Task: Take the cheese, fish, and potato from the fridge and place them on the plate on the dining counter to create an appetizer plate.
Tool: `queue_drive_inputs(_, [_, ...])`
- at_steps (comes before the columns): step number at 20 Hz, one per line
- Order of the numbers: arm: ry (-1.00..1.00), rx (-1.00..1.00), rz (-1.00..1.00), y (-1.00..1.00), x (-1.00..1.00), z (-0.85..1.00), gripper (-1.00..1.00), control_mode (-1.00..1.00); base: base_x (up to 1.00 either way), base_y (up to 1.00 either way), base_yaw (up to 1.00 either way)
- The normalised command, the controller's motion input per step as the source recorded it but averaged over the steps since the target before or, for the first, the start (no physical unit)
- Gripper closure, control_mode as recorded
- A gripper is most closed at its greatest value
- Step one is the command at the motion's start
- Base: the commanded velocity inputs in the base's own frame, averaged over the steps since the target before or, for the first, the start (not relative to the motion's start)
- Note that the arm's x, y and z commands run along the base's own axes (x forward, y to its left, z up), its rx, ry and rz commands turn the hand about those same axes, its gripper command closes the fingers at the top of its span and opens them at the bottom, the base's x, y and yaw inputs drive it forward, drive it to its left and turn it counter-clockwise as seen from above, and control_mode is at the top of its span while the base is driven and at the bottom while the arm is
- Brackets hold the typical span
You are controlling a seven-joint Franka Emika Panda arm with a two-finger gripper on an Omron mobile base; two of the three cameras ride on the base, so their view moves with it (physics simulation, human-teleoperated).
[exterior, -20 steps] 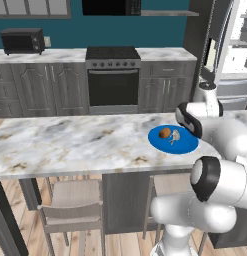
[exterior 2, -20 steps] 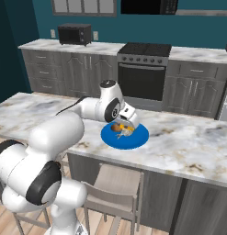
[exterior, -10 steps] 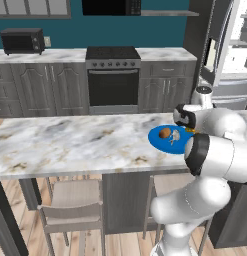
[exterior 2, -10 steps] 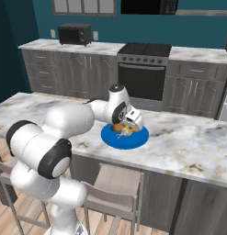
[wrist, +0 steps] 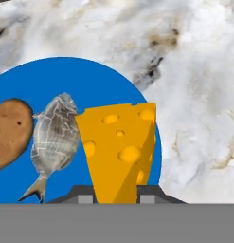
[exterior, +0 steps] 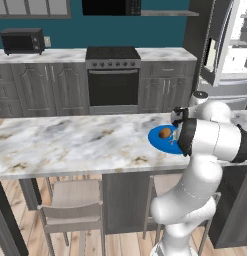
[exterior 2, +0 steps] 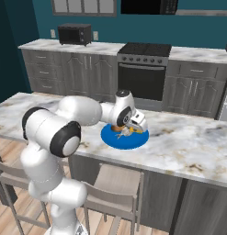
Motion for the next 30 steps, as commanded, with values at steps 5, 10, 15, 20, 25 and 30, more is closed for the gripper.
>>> queue_drive_inputs(5, [0.0,0.0,0.0,0.0,0.26,-0.37,1.0,-1.0,0.0,0.0,0.0])
queue_drive_inputs(10, [0.0,0.0,0.0,0.0,0.12,-0.39,1.0,-1.0,0.0,0.0,0.0])
queue_drive_inputs(15, [0.0,0.0,0.0,0.0,0.15,-0.39,1.0,-1.0,0.0,0.0,0.0])
queue_drive_inputs(20, [0.0,0.0,0.0,0.0,0.24,-0.32,1.0,-1.0,0.0,0.0,0.0])
queue_drive_inputs(25, [0.0,0.0,0.0,0.21,-0.03,-0.36,1.0,-1.0,0.0,0.0,0.0])
queue_drive_inputs(30, [0.0,-0.03,-0.04,0.54,-0.25,-0.18,-1.0,-1.0,0.0,0.0,0.0])
